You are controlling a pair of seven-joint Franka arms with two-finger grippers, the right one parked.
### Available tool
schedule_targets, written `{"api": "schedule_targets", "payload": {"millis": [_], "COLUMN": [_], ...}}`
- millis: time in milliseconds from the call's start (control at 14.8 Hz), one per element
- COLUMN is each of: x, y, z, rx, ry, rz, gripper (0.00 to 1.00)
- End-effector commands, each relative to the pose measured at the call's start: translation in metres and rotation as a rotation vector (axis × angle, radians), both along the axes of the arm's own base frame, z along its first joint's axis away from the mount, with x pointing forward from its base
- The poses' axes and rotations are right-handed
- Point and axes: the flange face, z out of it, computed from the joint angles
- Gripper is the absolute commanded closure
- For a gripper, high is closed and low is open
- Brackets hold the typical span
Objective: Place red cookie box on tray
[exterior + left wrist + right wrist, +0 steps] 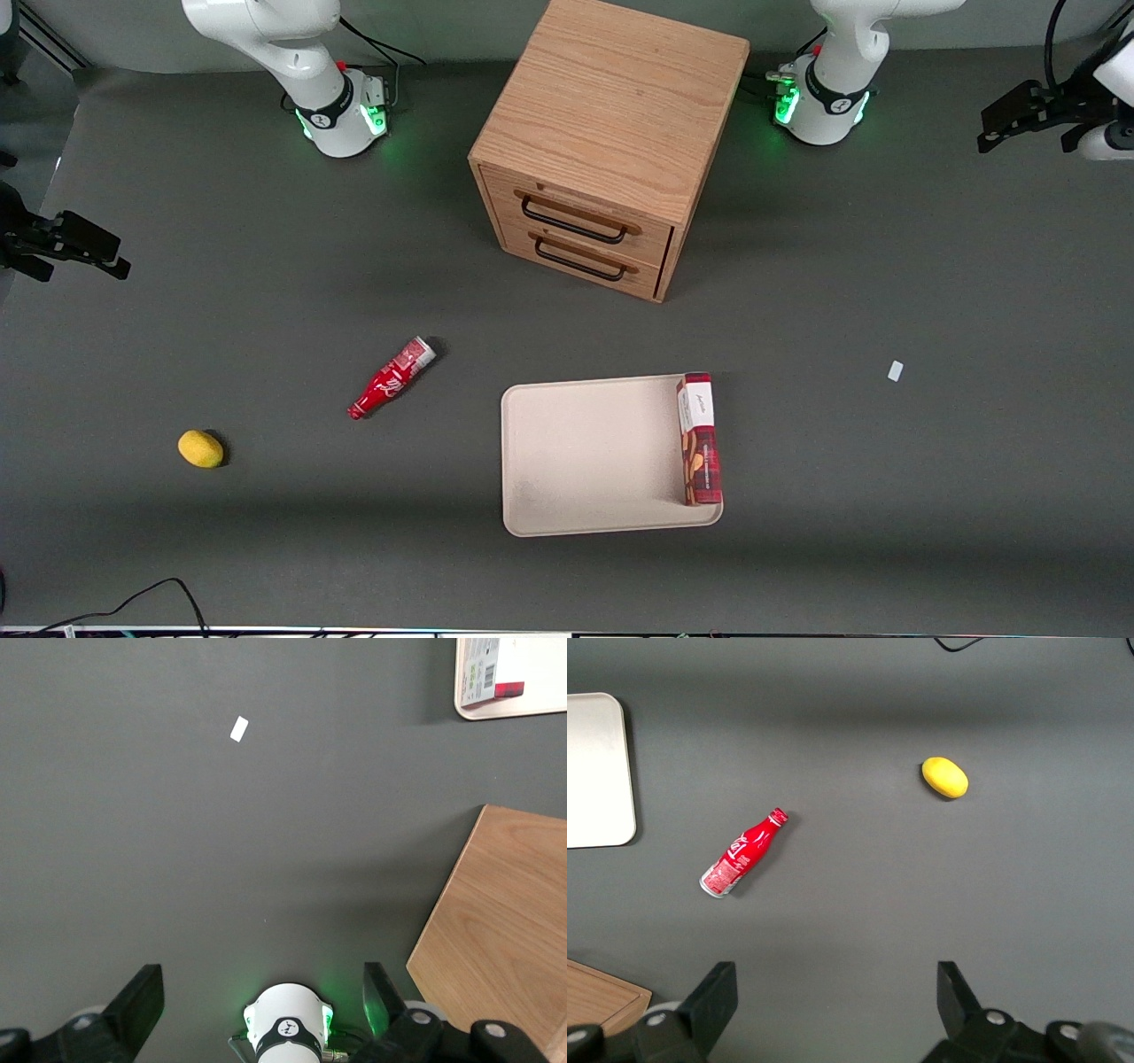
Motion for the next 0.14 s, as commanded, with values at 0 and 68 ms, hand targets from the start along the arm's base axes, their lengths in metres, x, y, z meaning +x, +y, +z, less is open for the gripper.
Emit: {"api": "schedule_targets", "payload": {"millis": [0,68], "x": [0.0055,0.0054], "y": [0.0077,0.0093], "z": [0.0088,0.0088], "rx": [-0.001,-0.001], "ry": [0.009,0.009], "rz": [-0.018,-0.015], "gripper": [0.00,0.00]}}
